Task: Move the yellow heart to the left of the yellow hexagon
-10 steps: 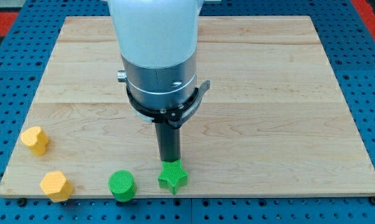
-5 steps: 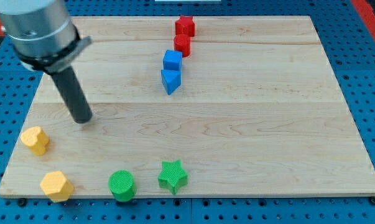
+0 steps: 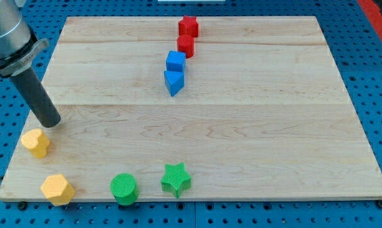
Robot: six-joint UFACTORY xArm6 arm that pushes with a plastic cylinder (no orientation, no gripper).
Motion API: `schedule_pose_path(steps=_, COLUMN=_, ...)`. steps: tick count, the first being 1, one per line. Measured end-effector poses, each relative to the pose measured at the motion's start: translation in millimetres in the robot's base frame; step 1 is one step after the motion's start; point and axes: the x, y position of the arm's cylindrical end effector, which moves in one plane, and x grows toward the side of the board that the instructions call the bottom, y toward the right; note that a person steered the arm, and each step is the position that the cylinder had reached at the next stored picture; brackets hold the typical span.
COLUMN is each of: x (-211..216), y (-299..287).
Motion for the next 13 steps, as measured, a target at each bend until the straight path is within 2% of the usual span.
schedule_pose_path(steps=13, x=53, y=-14)
